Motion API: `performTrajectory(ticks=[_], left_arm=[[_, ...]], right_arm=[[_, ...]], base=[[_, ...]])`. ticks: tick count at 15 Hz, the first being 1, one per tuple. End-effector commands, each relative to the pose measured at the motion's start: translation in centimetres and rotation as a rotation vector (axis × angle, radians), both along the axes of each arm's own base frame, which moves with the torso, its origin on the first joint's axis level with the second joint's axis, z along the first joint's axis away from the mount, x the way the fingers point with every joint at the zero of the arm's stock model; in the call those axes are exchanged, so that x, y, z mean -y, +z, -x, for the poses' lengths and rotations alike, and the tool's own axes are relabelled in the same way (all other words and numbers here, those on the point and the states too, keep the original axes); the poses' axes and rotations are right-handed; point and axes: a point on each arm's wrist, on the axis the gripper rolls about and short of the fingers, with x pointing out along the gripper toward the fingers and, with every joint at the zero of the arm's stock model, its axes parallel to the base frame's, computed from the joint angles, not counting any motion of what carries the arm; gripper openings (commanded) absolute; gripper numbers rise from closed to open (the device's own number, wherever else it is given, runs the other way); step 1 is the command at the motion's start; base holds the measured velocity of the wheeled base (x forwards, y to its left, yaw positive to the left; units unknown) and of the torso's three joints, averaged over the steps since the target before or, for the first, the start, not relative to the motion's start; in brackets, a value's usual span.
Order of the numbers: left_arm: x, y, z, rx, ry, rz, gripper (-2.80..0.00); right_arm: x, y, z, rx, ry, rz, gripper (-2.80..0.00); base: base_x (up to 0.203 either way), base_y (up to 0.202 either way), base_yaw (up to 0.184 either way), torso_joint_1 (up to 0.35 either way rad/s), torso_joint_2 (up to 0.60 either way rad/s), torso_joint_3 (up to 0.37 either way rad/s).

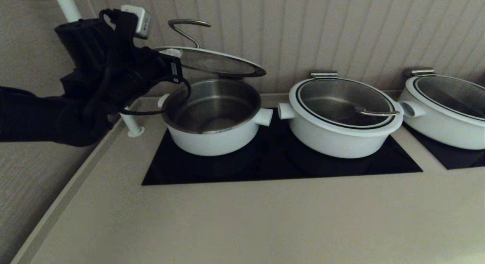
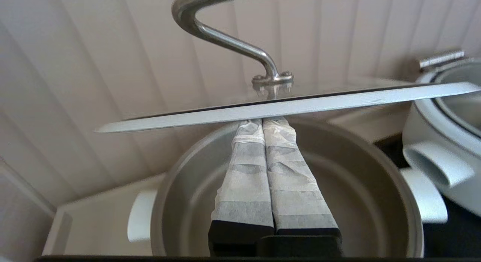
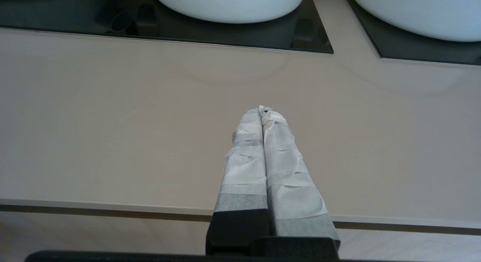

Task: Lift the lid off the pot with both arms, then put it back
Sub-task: Open the pot lid completely

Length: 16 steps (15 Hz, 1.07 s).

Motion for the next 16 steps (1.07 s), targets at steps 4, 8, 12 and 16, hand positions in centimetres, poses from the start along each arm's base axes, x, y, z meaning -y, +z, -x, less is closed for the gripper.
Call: performTrajectory(ticks=[4,8,12,16], left_arm=[[0.3,0.6,-1.2,0.038,0.002,0.003,-2.8],[0.5,0.3,-1.6,0.032,0.0,0.001,-2.8],[0.6,1.4,-2.2,0.077,0.001,0.014,-2.8],[0.9,2.3,-3.2,0.121,0.001,0.025,-2.8]], right_arm=[[0.0,0.0,0.0,-0.001,0.001,0.001,-2.8],[0.0,0.0,0.0,0.0,0.001,0.001,-2.8],[0.0,0.0,0.0,-0.001,0.001,0.001,-2.8],[0.0,0.0,0.0,-0.001,0.001,0.001,-2.8]], base=[[0.0,0.0,0.0,0.0,0.0,0.0],[0.0,0.0,0.0,0.0,0.0,0.0],[0.0,0.0,0.0,0.0,0.0,0.0],[0.0,0.0,0.0,0.0,0.0,0.0]])
